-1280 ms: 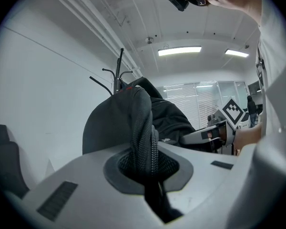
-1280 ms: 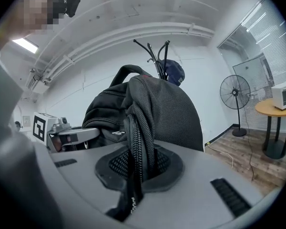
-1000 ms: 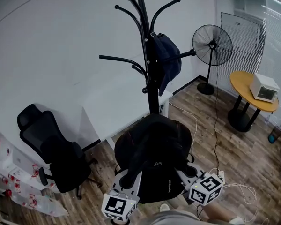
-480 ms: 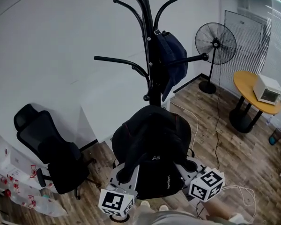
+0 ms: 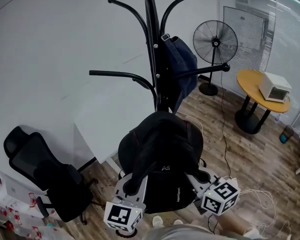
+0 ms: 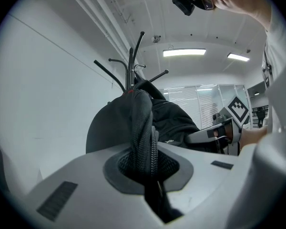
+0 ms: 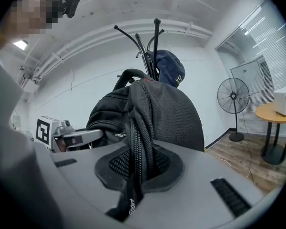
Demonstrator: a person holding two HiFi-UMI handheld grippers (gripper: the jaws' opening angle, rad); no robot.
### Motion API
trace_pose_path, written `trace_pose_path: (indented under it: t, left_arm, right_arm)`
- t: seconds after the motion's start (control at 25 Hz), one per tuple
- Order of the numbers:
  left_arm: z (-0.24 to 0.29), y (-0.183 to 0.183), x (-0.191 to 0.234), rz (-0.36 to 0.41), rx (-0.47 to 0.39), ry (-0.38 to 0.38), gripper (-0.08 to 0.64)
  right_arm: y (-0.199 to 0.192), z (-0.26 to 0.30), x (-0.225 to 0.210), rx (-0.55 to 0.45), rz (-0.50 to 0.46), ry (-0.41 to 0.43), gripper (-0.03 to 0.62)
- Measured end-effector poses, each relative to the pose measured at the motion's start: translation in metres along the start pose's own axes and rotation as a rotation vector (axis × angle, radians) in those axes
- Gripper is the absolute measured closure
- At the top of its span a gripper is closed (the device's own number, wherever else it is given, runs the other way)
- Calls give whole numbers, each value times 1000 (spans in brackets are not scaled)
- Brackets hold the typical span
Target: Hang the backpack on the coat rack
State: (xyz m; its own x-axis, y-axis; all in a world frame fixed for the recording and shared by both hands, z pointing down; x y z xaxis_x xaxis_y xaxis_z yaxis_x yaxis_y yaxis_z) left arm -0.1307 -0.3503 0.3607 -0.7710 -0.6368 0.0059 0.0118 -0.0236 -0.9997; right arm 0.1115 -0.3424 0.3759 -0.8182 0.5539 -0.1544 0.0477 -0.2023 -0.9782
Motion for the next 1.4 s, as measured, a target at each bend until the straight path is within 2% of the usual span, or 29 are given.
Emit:
trace_pose_path:
  t: [0.48, 0.8, 1.04, 1.4]
  left_arm:
    - [44, -15, 54, -18, 15, -111, 531]
    - [70, -30, 82, -47, 39, -154, 531]
    - [79, -41, 90, -33, 34, -177, 531]
    - [85, -63, 97, -22, -35, -207, 529]
  right_arm:
    - [-4, 44, -10, 6, 44, -118, 560]
    - [-15, 66, -17, 16, 86, -155, 560]
    - [-28, 77, -22, -5, 126, -187, 560]
    - [-43, 83, -12, -60, 38, -295, 558]
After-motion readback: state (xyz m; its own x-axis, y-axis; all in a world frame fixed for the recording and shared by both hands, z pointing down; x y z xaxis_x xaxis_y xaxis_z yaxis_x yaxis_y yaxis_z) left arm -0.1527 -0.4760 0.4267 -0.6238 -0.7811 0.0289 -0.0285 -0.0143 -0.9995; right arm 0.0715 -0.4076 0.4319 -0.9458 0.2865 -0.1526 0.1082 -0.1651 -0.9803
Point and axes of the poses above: the fingertips, and each gripper's own axes: z forward along the fingers, x to its left, y out of its top, the point moved 9 cm from there along -z, backward along the fingers, and after that the axes turned 5 degrees about -z, right-handed, at the moved point
